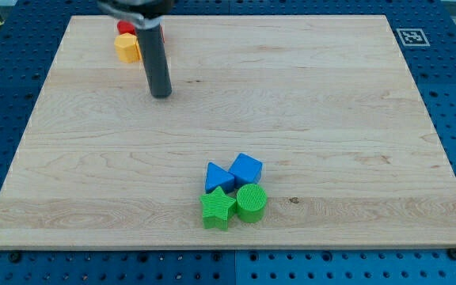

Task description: Push green star along with green circle a bit right

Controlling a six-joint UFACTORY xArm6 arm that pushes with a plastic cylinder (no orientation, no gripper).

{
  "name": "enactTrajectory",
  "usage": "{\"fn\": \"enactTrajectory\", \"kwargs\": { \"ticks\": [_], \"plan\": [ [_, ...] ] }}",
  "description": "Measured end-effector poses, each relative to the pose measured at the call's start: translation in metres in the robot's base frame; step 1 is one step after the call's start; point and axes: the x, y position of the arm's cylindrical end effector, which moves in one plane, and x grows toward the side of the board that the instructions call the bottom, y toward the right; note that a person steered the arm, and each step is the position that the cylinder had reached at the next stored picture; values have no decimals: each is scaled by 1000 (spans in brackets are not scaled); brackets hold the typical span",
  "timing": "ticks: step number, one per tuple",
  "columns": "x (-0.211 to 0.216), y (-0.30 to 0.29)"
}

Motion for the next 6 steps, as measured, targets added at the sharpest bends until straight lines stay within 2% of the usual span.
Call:
{"fn": "enactTrajectory", "kwargs": {
  "ticks": [2,4,5,6],
  "plan": [
    [100,5],
    [183,23],
    [212,39],
    [211,54]
  ]
}}
